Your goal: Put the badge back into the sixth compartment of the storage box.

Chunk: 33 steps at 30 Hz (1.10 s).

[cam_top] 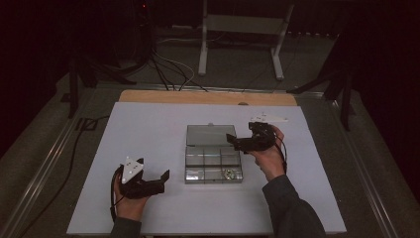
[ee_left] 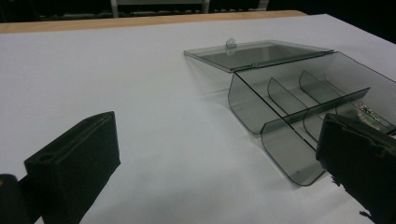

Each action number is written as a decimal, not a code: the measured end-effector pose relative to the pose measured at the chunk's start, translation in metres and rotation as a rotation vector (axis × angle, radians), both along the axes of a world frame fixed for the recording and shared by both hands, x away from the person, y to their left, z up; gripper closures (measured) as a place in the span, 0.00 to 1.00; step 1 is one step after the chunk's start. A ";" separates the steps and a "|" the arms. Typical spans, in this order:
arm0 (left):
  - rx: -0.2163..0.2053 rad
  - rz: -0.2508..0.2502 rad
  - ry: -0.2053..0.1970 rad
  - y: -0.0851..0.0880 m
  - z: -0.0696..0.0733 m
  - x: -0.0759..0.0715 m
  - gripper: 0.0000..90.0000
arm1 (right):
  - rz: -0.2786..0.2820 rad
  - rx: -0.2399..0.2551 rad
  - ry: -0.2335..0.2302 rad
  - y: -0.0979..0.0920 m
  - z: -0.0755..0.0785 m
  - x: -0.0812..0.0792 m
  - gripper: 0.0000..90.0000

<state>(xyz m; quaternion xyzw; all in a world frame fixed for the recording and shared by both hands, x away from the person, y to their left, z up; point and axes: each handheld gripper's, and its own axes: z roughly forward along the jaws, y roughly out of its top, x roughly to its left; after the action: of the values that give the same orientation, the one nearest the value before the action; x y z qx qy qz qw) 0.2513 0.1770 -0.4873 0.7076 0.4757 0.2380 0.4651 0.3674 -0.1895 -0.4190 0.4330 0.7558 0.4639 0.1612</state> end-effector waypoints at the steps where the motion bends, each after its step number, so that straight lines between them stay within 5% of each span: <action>1: 0.000 0.000 0.000 -0.001 0.000 0.000 0.01 | -0.005 0.001 0.000 0.000 0.000 0.002 0.00; 10: 0.004 -0.008 0.002 -0.009 -0.001 0.002 0.01 | -0.044 0.021 -0.011 -0.003 -0.002 0.015 0.00; 33: 0.023 -0.045 0.011 -0.030 -0.004 0.005 0.01 | -0.115 0.014 0.064 -0.002 -0.036 0.041 0.00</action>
<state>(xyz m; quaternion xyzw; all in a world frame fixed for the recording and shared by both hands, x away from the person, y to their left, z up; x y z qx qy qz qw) 0.2566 0.1467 -0.4916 0.7245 0.4597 0.2290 0.4597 0.4083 -0.1915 -0.4550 0.4914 0.7313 0.4449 0.1602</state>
